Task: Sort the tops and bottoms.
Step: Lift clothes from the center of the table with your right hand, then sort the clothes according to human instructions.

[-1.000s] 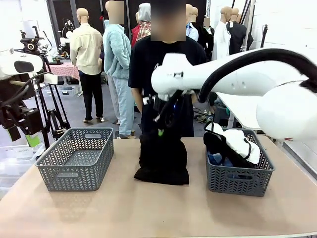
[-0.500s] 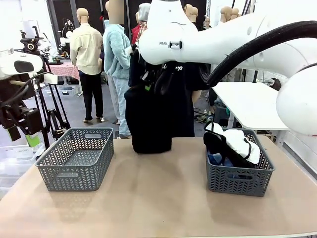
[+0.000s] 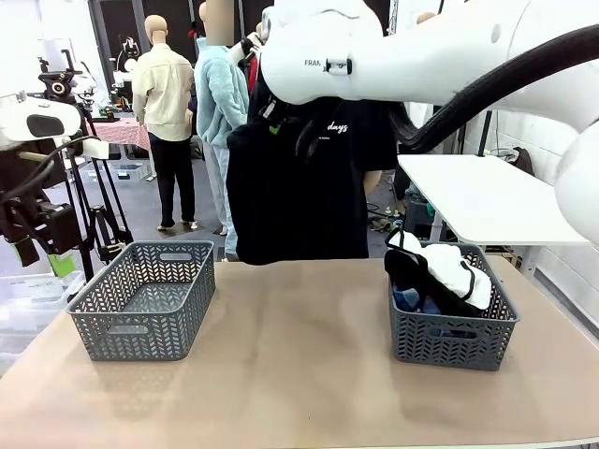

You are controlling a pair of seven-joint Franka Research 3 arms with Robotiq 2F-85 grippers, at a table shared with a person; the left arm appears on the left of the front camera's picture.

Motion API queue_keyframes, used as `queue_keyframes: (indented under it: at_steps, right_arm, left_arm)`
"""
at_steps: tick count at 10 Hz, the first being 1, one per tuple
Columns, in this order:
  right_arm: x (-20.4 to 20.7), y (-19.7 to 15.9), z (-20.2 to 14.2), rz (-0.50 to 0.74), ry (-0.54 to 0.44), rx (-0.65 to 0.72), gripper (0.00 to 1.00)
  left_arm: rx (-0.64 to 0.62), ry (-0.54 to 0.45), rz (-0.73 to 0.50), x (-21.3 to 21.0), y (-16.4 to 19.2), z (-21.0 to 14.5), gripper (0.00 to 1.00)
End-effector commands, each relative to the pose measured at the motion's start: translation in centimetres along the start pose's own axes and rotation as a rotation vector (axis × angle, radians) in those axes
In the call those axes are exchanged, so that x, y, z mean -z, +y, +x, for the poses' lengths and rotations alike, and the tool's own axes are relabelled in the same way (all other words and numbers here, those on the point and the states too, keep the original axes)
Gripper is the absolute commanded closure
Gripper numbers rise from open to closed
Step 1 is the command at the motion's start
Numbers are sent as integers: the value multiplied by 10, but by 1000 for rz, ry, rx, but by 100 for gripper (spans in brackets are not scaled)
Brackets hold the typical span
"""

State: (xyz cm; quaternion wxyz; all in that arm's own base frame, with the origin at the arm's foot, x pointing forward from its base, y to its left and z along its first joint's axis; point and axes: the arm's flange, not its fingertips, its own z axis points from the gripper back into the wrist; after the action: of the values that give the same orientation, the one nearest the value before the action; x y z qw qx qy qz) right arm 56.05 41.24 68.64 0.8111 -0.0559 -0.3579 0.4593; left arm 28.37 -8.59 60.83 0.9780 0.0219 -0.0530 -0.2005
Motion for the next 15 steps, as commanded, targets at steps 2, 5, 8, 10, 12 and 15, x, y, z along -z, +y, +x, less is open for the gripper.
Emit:
queue_keyframes:
  at_steps: [2,5,8,10,12,15]
  right_arm:
    - [-12,2,-25,-1,107,99,100]
    - [-12,-2,-13,0,66,47,100]
    - [-12,-2,-13,0,66,47,100]
    - [-12,-2,-13,0,66,47,100]
    - [-12,-2,-13,0,66,47,100]
    - [-12,-2,-13,0,66,47,100]
  left_arm:
    - [10,0,7,0,1,-2,34]
    - [10,0,7,0,1,-2,34]
    - [10,0,7,0,1,-2,34]
    - [10,0,7,0,1,-2,34]
    - [10,0,7,0,1,-2,34]
    - [10,0,7,0,1,-2,34]
